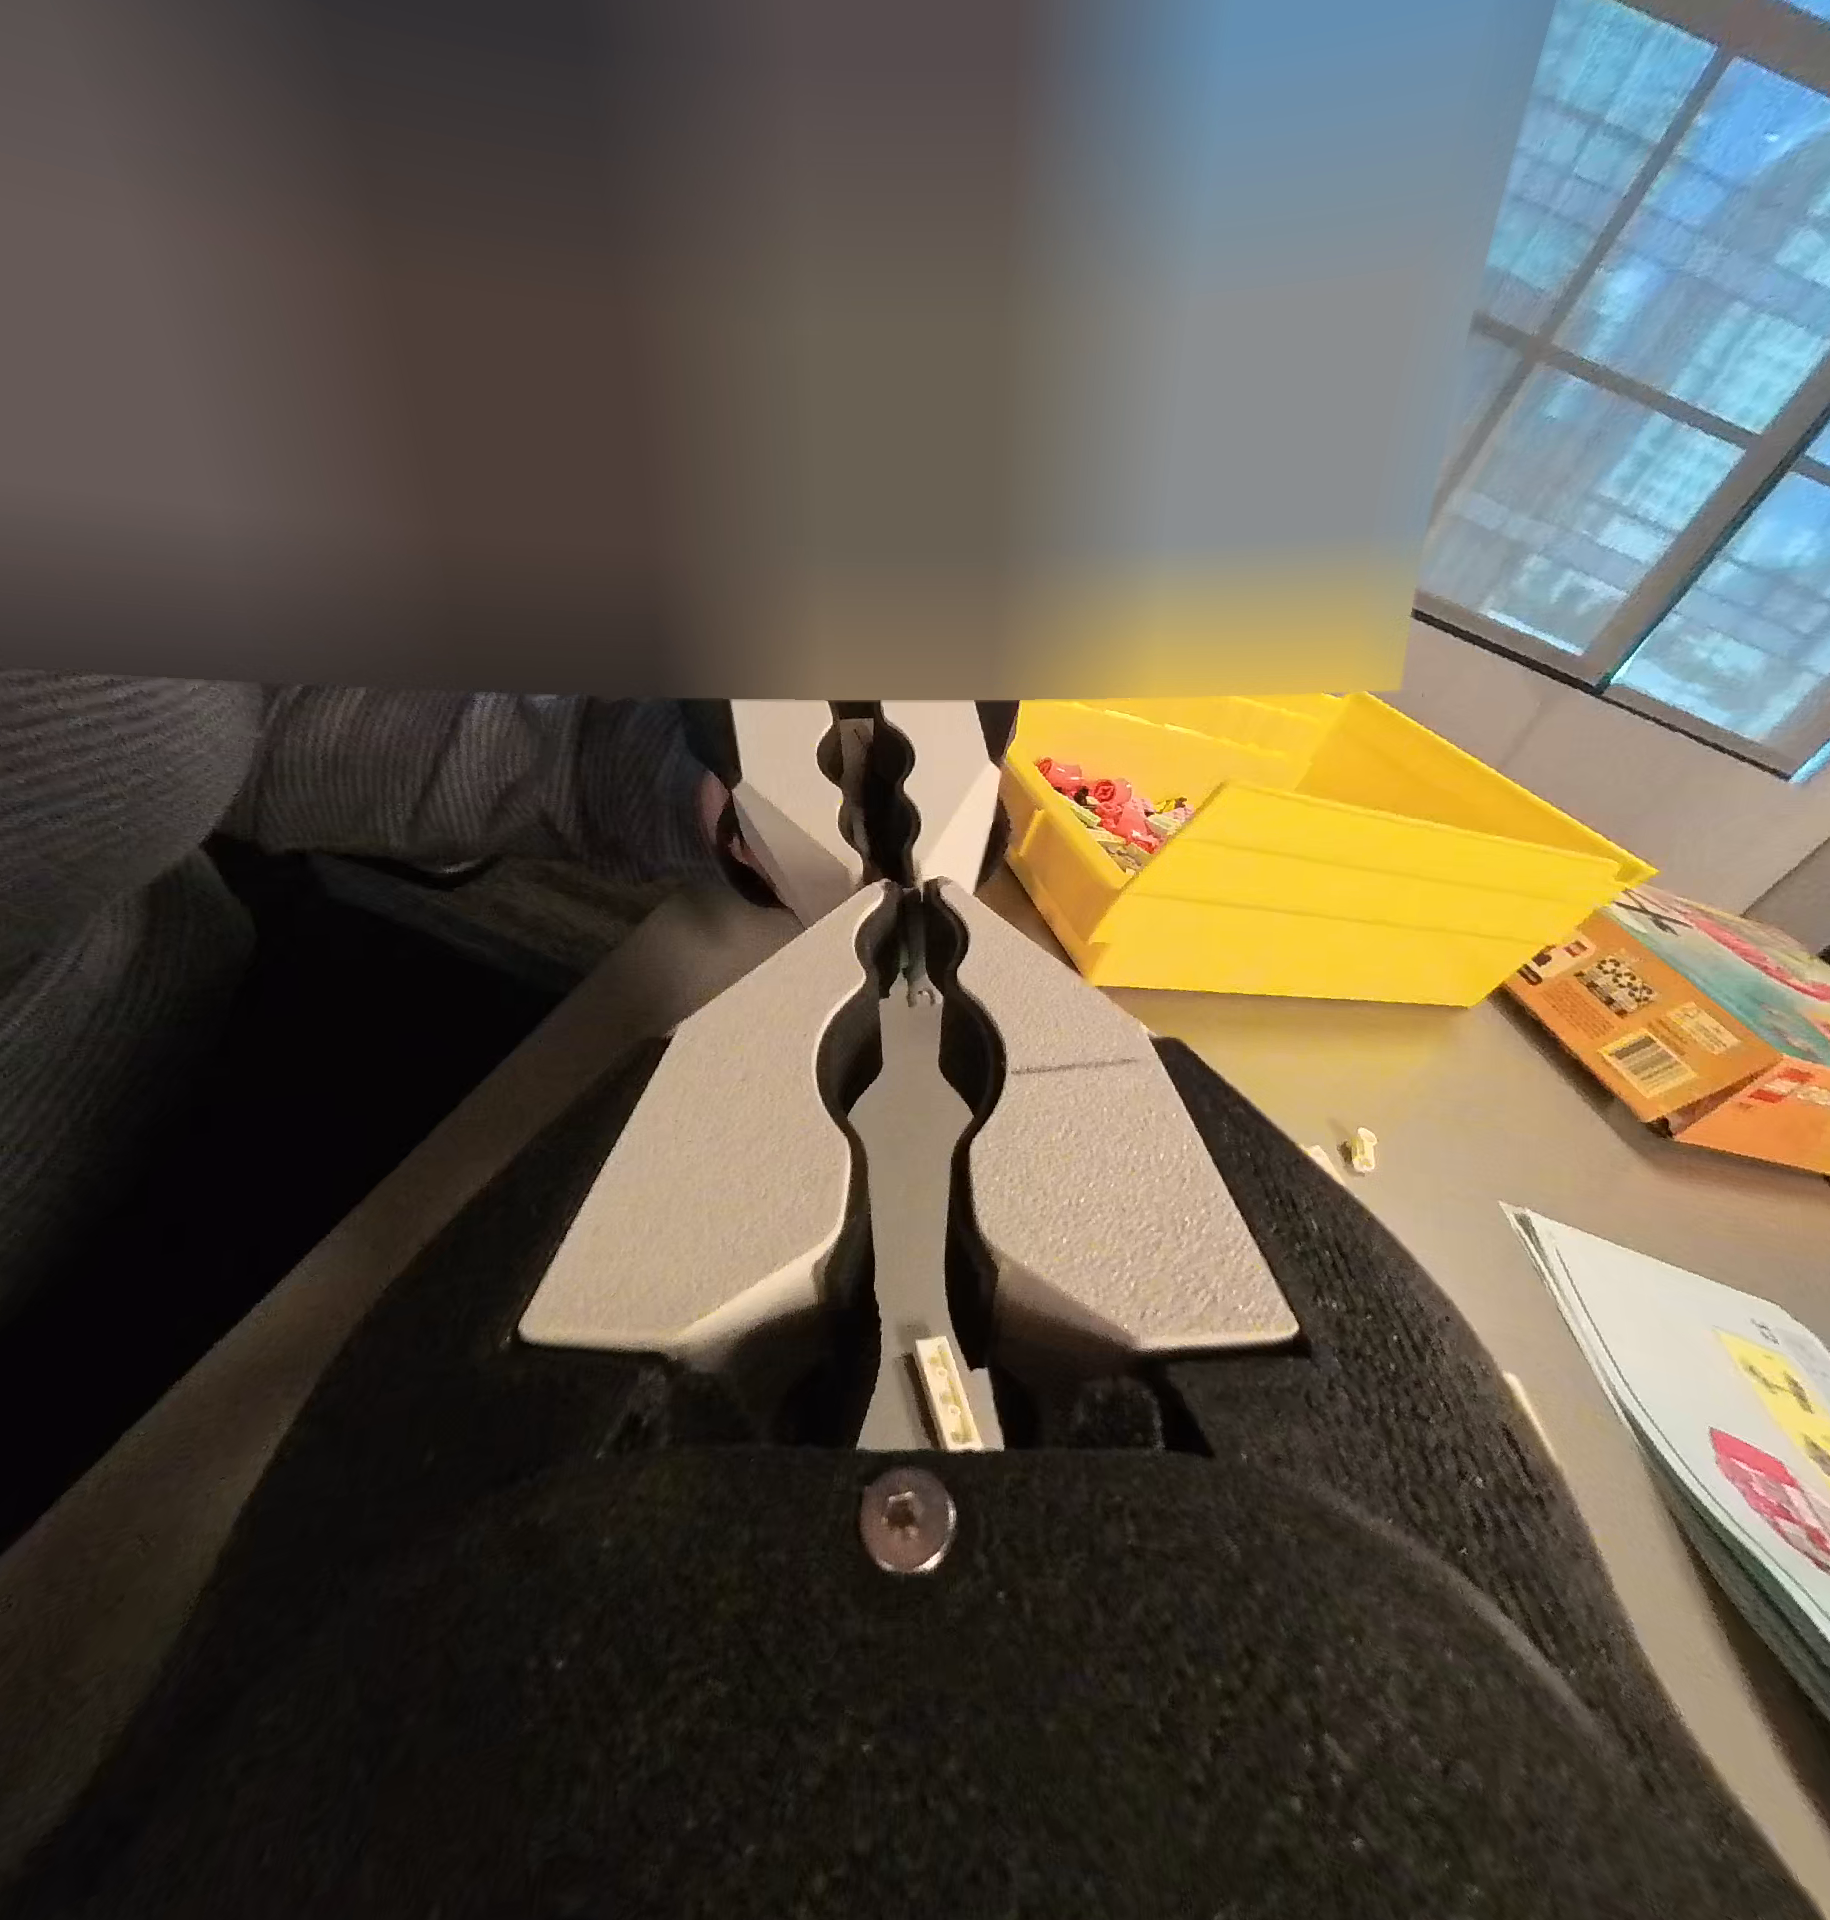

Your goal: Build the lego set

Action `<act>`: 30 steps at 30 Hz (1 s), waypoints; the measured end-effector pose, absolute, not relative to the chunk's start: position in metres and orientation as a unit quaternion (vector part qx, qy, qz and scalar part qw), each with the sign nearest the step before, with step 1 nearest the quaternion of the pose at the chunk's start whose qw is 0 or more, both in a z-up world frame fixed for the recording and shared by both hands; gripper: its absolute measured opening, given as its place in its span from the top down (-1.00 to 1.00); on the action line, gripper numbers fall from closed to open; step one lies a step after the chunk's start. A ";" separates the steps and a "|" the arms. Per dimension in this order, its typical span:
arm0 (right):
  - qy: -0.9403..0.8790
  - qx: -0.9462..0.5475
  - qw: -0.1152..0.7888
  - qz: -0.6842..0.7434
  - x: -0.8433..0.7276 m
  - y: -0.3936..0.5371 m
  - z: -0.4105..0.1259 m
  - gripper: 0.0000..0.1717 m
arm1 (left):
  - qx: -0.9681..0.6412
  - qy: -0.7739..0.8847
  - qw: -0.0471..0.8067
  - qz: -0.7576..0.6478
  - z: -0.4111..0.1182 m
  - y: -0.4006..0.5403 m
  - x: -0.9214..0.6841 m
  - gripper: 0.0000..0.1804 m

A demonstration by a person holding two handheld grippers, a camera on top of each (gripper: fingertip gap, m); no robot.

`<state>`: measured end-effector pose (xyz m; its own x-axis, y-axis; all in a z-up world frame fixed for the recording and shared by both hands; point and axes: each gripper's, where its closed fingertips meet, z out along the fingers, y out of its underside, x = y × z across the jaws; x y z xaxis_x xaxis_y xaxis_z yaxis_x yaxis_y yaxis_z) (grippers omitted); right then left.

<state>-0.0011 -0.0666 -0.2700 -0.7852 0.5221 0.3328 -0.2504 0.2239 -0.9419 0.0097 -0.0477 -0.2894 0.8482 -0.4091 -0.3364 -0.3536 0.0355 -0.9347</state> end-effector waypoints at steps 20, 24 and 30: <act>-0.716 -0.077 0.383 0.579 -0.003 -0.071 -0.267 0.97 | -0.698 0.254 0.668 -0.047 -0.286 -0.048 0.009 0.95; -0.707 -0.103 0.373 0.592 -0.006 -0.065 -0.261 0.98 | -0.690 0.246 0.679 -0.050 -0.282 -0.049 0.006 0.96; -0.699 -0.113 0.362 0.606 -0.006 -0.069 -0.260 0.98 | -0.683 0.250 0.684 -0.051 -0.280 -0.050 0.007 0.95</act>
